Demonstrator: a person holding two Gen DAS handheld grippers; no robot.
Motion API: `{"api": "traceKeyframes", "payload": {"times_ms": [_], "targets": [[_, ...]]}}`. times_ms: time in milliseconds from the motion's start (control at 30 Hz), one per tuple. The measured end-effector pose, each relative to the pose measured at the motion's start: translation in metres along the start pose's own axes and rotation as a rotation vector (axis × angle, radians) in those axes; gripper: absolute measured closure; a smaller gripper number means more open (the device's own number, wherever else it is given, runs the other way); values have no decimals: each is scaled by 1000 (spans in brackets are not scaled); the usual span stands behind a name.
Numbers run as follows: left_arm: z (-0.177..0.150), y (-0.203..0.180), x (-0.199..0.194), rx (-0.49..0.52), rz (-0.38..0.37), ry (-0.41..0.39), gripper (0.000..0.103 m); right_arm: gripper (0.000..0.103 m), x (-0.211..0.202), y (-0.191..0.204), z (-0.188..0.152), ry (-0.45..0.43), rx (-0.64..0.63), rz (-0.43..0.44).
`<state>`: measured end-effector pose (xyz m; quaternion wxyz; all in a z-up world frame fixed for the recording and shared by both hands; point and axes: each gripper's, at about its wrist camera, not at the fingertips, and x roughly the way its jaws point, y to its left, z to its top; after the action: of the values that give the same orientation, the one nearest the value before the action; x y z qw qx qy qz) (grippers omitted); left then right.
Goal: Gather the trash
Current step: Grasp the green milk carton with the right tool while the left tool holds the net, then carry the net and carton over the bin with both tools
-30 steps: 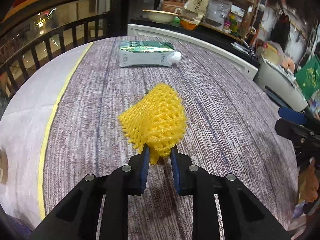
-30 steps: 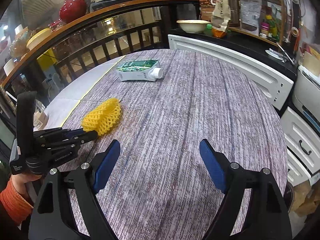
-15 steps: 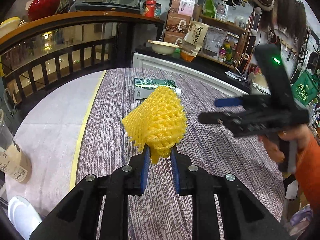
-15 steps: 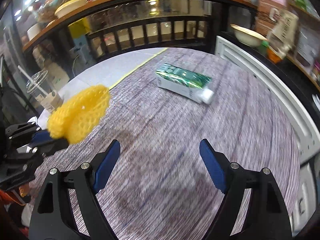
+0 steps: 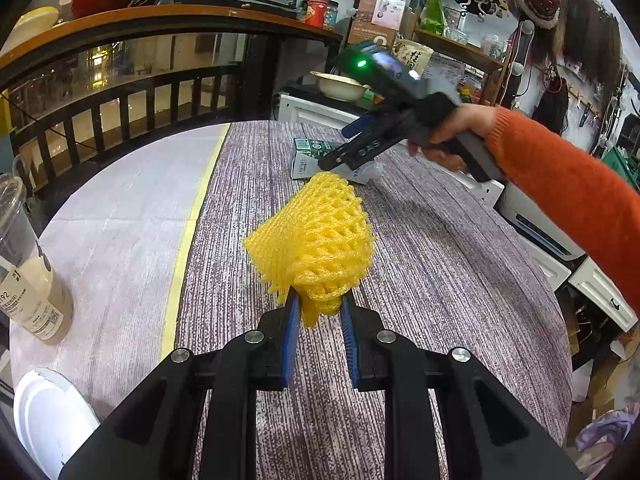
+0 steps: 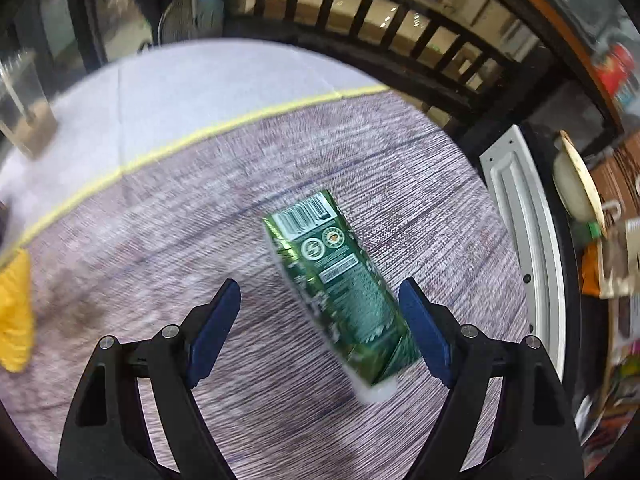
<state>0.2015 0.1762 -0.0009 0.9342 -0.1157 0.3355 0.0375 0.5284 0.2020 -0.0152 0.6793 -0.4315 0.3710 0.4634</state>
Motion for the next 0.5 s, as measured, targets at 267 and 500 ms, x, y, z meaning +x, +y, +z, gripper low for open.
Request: {"api": "traceKeyframes", "payload": {"times_ms": [267,500], "targets": [[1,6,3,-10,-20,3,83,38,34,1,15,58,-111,40],[0,-5,-3,13,-37,-17,83,53,38,-5,13,93,13,49]]}}
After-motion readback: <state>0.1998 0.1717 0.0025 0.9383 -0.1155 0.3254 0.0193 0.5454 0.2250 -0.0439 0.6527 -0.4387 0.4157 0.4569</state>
